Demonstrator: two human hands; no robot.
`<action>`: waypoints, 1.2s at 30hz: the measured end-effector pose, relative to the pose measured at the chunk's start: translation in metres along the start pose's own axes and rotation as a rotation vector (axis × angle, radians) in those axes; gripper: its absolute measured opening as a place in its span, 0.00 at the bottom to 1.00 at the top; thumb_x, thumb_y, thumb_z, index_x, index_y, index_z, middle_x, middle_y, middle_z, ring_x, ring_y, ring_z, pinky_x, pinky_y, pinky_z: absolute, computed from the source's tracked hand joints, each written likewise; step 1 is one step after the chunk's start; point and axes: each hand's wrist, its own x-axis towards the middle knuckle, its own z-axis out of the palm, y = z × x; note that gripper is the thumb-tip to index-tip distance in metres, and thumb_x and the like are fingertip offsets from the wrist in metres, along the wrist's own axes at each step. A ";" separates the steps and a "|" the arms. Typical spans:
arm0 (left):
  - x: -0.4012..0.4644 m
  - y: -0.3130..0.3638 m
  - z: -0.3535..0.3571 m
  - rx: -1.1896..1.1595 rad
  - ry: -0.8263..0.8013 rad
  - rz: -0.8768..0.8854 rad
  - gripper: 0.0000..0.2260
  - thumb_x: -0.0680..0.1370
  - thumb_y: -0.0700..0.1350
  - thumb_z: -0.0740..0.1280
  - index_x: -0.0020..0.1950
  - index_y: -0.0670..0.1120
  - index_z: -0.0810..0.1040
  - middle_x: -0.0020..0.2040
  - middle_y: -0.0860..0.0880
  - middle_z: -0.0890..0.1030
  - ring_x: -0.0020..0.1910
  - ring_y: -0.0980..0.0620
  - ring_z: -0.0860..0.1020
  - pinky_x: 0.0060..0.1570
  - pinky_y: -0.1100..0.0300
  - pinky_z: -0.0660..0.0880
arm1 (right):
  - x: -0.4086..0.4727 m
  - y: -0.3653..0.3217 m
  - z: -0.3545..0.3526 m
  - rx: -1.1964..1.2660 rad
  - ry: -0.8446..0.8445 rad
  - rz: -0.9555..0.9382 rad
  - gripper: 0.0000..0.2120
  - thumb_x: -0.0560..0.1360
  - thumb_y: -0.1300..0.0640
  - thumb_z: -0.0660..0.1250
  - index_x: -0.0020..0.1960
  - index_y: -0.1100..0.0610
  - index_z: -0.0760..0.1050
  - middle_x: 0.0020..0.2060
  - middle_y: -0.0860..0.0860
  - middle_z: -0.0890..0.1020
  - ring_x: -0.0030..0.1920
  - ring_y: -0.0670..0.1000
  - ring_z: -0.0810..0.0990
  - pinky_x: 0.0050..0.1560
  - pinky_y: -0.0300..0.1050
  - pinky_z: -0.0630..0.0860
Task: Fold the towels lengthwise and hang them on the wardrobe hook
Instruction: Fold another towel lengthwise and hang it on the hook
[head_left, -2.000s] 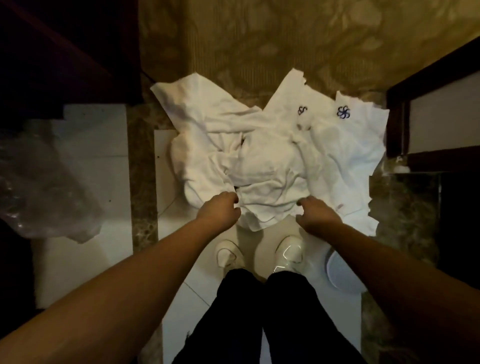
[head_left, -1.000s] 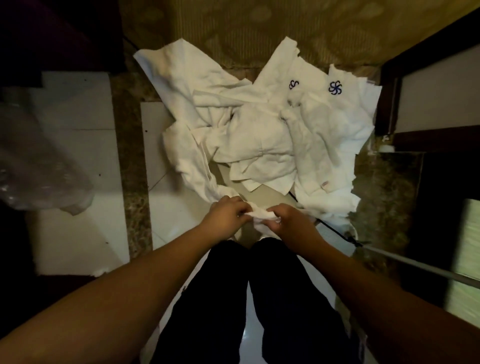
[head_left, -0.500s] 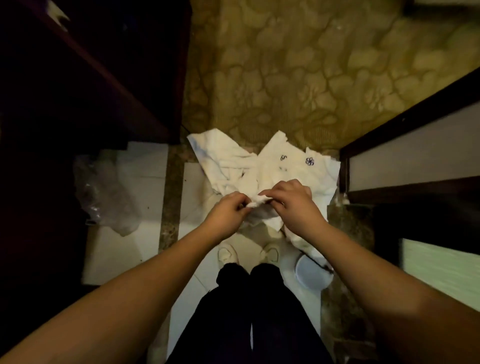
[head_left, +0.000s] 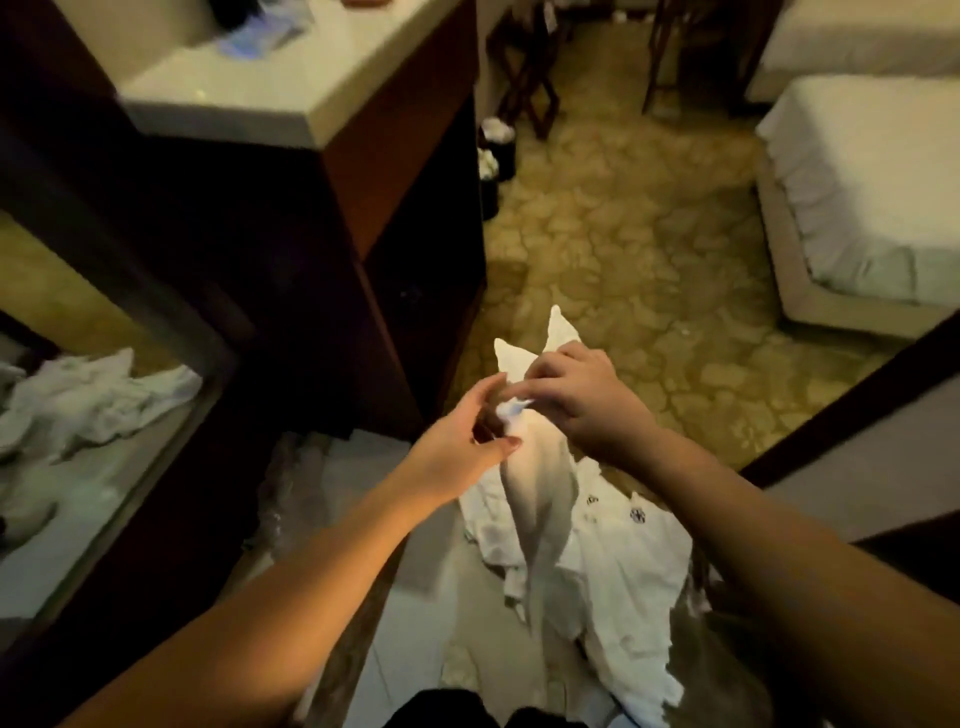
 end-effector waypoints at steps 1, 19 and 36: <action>-0.011 0.010 -0.010 0.013 -0.002 0.026 0.32 0.79 0.49 0.69 0.78 0.62 0.57 0.66 0.62 0.72 0.65 0.61 0.71 0.67 0.59 0.67 | 0.004 -0.012 -0.014 -0.006 -0.002 -0.033 0.15 0.77 0.52 0.60 0.57 0.48 0.83 0.47 0.50 0.81 0.51 0.51 0.69 0.49 0.50 0.62; -0.254 0.012 -0.117 0.433 0.379 0.114 0.05 0.80 0.50 0.65 0.51 0.50 0.75 0.50 0.51 0.77 0.47 0.53 0.76 0.47 0.53 0.74 | -0.027 -0.243 -0.087 -0.067 0.166 -0.359 0.15 0.78 0.54 0.60 0.58 0.48 0.83 0.47 0.48 0.81 0.52 0.51 0.72 0.49 0.52 0.63; -0.609 -0.043 -0.175 0.666 0.697 -0.256 0.07 0.82 0.50 0.62 0.53 0.49 0.77 0.43 0.53 0.77 0.41 0.54 0.76 0.36 0.57 0.72 | -0.095 -0.474 -0.067 -0.027 0.136 -0.189 0.14 0.85 0.55 0.56 0.66 0.51 0.77 0.58 0.44 0.75 0.59 0.48 0.75 0.51 0.39 0.65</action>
